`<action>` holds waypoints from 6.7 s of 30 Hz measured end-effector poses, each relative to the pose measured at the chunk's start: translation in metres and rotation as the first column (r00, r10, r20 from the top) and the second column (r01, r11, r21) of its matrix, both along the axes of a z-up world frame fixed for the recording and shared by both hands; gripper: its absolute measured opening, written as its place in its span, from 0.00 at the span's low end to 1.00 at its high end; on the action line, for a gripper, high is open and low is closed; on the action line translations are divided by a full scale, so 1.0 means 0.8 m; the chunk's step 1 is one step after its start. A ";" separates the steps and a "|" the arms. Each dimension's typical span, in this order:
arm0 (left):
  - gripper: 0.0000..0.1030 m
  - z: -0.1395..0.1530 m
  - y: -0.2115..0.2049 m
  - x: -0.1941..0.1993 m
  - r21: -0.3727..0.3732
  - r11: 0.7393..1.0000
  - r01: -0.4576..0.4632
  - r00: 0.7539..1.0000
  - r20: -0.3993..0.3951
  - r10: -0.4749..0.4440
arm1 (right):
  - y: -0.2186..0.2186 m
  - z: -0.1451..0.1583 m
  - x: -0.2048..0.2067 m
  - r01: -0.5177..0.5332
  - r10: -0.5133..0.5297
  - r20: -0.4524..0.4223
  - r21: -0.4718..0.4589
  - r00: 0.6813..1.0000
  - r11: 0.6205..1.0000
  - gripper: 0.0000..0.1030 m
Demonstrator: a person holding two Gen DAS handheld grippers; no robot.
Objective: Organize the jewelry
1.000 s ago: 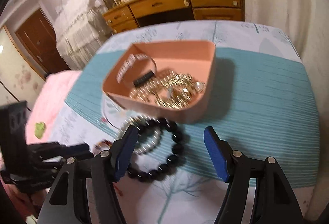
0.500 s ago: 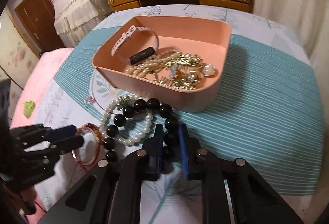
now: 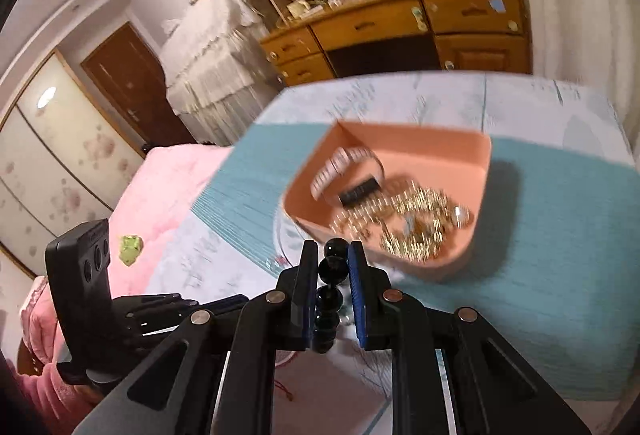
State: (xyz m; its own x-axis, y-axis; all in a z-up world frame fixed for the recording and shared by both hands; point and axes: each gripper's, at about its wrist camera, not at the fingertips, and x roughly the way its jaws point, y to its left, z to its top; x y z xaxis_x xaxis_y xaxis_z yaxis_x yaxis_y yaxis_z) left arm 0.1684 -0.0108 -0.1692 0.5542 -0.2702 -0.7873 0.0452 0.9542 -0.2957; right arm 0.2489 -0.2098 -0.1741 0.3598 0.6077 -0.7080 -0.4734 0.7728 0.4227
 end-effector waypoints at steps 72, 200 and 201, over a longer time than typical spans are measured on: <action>0.44 -0.077 0.045 0.070 0.256 0.921 0.294 0.956 -0.053 -0.290 | 0.123 -0.116 -0.052 0.220 -0.183 0.138 -0.335 0.973 0.916 0.39; 0.56 0.002 0.105 0.056 0.204 0.972 -0.117 0.986 -0.096 0.139 | 0.119 -0.092 -0.063 0.014 -0.008 0.018 -0.316 1.000 0.949 0.07; 0.56 0.002 0.107 0.056 0.209 0.971 -0.113 0.986 -0.096 0.135 | 0.121 -0.085 -0.064 0.008 0.003 0.037 -0.299 0.999 0.954 0.07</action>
State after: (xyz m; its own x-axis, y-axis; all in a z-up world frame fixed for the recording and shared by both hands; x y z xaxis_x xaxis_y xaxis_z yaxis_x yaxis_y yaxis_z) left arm 0.2129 0.0747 -0.1675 0.4814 -0.0338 -0.8758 -0.0993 0.9907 -0.0928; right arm 0.1979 -0.1129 -0.2418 0.3899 0.3691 -0.8436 -0.4820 0.8624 0.1545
